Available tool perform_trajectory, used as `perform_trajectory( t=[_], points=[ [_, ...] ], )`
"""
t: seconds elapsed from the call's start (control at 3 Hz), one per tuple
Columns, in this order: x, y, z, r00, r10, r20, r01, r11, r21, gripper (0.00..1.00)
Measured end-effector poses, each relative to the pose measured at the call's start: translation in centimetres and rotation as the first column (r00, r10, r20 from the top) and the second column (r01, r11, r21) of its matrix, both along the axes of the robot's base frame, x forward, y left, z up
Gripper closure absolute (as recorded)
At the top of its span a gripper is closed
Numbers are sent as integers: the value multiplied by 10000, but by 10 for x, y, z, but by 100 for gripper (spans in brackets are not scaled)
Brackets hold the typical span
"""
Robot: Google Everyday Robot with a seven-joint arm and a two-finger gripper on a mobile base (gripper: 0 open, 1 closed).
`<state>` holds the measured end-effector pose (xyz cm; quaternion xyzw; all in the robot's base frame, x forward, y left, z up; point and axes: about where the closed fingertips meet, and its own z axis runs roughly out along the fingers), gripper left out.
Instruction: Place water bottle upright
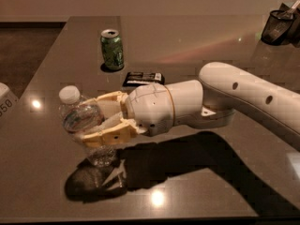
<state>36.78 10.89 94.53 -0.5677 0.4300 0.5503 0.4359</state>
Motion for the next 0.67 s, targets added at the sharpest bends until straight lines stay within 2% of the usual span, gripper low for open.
perform_trajectory(
  t=[0.67],
  points=[
    [-4, 6, -5, 9999, 97, 39, -98, 9999, 72, 38]
  ],
)
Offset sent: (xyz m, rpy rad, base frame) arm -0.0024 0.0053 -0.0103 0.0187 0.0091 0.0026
